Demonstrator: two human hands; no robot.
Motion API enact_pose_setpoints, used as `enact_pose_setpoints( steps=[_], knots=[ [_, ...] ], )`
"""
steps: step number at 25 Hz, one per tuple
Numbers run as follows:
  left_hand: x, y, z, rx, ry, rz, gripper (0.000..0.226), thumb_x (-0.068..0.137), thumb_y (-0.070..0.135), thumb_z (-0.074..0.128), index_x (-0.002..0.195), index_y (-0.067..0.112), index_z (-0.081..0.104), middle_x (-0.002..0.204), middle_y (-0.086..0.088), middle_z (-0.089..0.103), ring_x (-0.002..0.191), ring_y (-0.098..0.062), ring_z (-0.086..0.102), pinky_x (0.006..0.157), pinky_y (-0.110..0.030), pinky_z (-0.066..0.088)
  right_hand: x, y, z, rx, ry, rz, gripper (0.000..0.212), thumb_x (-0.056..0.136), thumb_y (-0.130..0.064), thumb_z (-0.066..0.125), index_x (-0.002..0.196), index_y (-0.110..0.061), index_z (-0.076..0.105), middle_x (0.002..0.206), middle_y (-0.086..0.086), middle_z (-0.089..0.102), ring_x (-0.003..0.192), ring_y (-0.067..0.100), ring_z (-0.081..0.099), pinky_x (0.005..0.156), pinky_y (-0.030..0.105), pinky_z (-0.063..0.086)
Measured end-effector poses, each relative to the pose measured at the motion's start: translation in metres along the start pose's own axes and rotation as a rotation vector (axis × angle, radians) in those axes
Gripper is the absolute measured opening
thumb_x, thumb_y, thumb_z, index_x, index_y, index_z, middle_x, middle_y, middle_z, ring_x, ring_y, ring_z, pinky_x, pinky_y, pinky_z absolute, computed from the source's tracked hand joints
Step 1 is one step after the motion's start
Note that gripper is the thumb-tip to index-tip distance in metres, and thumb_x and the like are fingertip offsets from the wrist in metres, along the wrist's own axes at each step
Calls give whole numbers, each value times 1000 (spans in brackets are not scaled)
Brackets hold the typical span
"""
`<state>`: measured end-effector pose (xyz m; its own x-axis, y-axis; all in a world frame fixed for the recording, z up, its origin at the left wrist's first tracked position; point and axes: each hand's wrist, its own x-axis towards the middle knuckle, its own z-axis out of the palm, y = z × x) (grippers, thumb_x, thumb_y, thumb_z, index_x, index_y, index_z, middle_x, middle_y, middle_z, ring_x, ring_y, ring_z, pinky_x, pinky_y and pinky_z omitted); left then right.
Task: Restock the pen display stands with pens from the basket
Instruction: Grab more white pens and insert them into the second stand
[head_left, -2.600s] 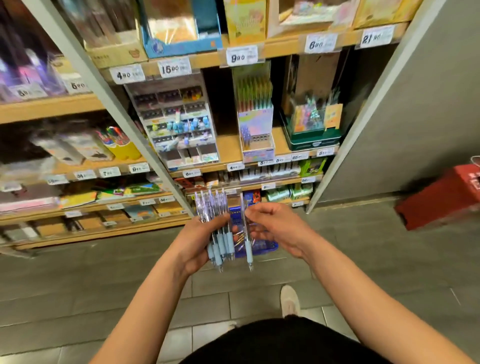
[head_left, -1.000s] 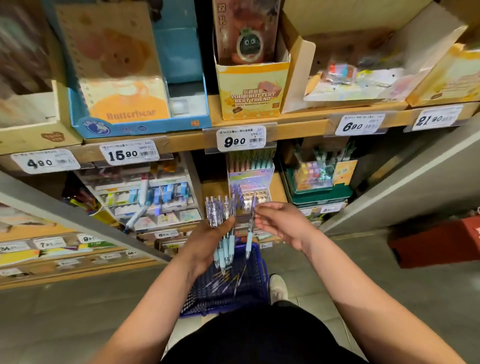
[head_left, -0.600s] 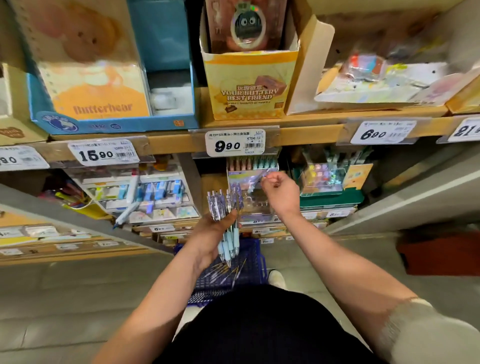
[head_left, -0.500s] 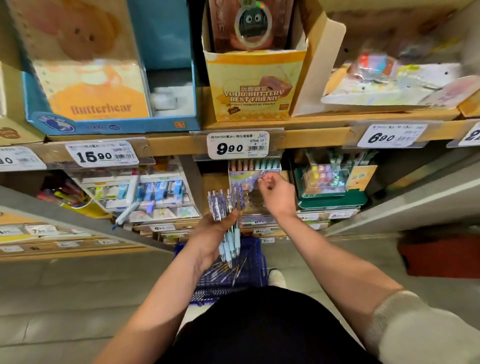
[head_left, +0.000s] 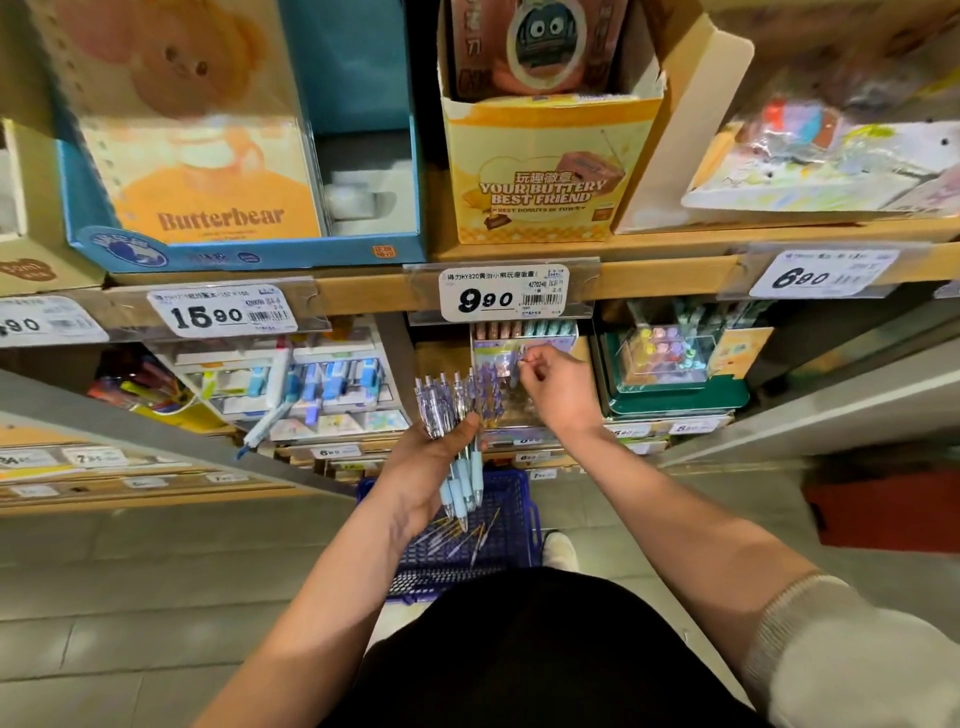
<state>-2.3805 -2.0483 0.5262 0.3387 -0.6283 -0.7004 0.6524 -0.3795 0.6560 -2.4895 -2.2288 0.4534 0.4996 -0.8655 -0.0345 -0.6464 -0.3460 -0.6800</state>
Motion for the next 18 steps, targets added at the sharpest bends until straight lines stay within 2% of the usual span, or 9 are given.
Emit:
enact_pose_setpoints(
  steps=[2,4,6,9,12,13,14,17,18],
  knots=[
    [-2,0,1,27,20,-1,31,82,28,79,92,24,50,91,1,79,85,-13,75,65,-25,57,0,1,5,-68,-63,19,11,97,-18,62,103,-13,70,85,3,73,73,18,69,73,35,59],
    [-4,-1,0,61,21,1,26,86,28,78,101,18,59,98,0,80,86,-11,75,64,-22,56,-2,2,9,-129,-107,32,9,98,-16,61,97,-15,70,81,3,71,69,19,67,71,38,60],
    [-6,-1,0,75,30,-6,34,86,28,77,112,12,62,105,-3,79,96,-16,75,72,-26,56,-2,2,10,-168,-132,49,11,98,-16,60,92,-15,69,77,4,70,67,20,66,70,39,60],
    [-8,-1,0,74,46,-2,37,86,29,78,114,11,61,112,-7,77,108,-25,71,93,-38,56,4,-2,11,-202,-162,77,13,98,-16,57,93,-13,68,79,7,70,71,24,67,71,40,60],
    [-11,-3,4,78,39,36,68,79,36,82,133,6,52,133,-6,66,117,-24,65,108,-43,47,6,-4,12,-218,-168,128,14,98,-16,56,96,-13,70,83,10,71,75,27,67,71,34,57],
    [-11,-5,5,90,39,41,78,80,36,82,140,4,45,135,-4,62,115,-20,63,107,-39,46,6,-3,12,-228,-192,154,15,98,-15,56,96,-13,70,84,11,72,77,28,68,71,33,55],
    [-11,-6,7,107,44,39,77,81,36,82,140,5,45,129,-2,61,108,-15,62,100,-33,47,5,-2,12,-230,-220,184,15,99,-16,56,96,-13,71,87,12,72,81,28,68,72,32,54],
    [-10,-7,12,129,25,1,37,78,36,82,102,24,56,106,9,69,89,-1,61,73,-19,47,0,-4,2,-124,-239,288,15,98,-23,64,100,-13,75,93,6,73,85,20,67,78,26,53],
    [-8,-8,14,139,23,2,32,80,35,81,100,26,58,104,11,72,89,-1,63,71,-18,47,-3,-8,-6,-61,-221,293,18,97,-29,65,96,-15,76,89,0,73,81,14,66,76,21,50]
  ],
)
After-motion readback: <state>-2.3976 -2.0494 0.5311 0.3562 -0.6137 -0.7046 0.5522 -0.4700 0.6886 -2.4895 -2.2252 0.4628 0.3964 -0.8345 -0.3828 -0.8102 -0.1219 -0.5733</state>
